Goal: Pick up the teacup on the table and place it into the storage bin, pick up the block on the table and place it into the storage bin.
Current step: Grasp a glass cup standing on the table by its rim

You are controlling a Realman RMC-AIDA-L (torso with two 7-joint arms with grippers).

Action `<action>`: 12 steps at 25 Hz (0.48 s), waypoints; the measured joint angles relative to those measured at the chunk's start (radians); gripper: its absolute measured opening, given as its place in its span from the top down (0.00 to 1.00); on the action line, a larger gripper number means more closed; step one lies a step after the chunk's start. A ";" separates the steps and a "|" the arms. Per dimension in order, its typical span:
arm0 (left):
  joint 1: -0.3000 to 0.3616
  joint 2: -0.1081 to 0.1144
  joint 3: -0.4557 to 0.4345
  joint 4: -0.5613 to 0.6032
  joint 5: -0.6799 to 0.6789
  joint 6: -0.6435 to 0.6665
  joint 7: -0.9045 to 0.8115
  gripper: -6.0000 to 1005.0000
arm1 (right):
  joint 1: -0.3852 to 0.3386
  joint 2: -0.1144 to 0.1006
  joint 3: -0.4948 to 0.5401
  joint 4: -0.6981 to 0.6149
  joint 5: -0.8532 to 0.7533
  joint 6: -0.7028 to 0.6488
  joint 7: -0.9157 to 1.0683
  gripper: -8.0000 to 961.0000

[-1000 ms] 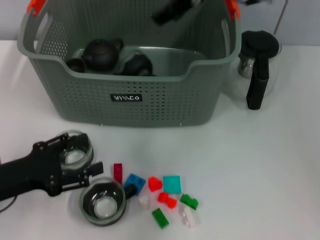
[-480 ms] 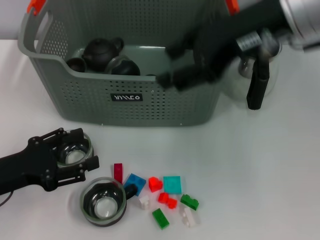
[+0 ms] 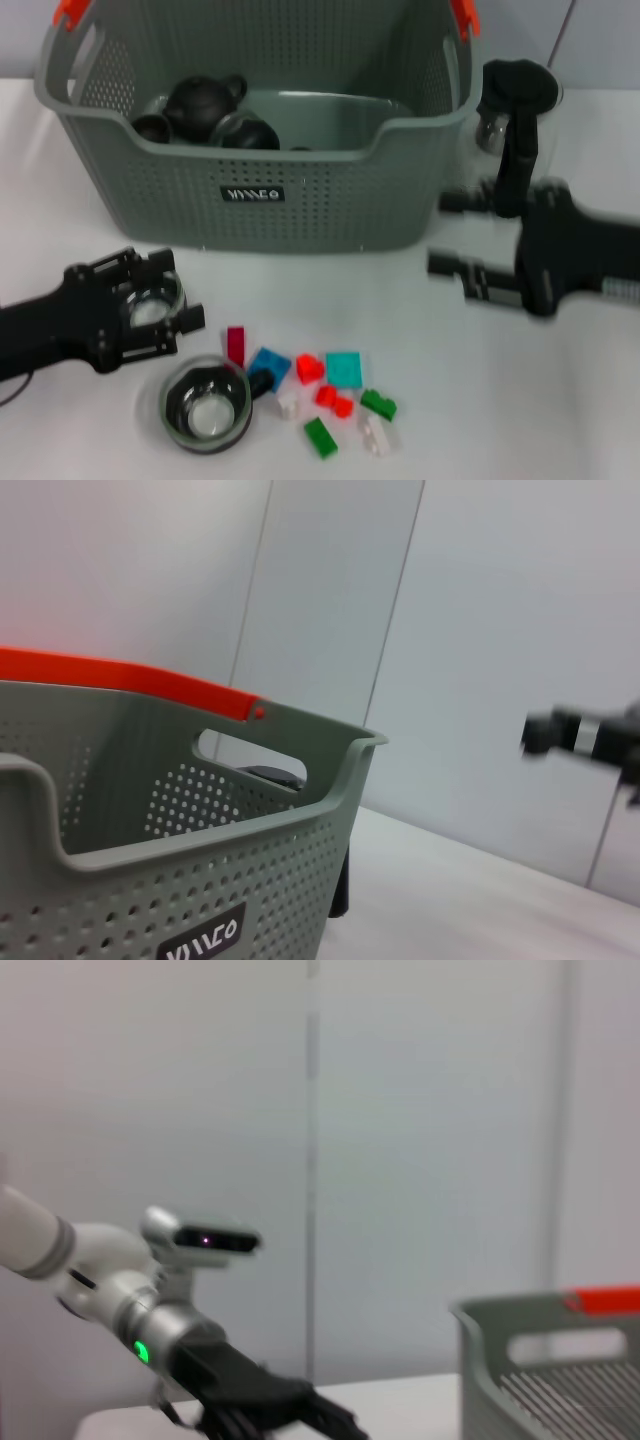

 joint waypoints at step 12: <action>-0.022 0.003 0.228 -0.489 0.082 0.143 -0.460 0.16 | -0.019 -0.004 0.107 0.243 -0.052 0.002 -0.250 0.33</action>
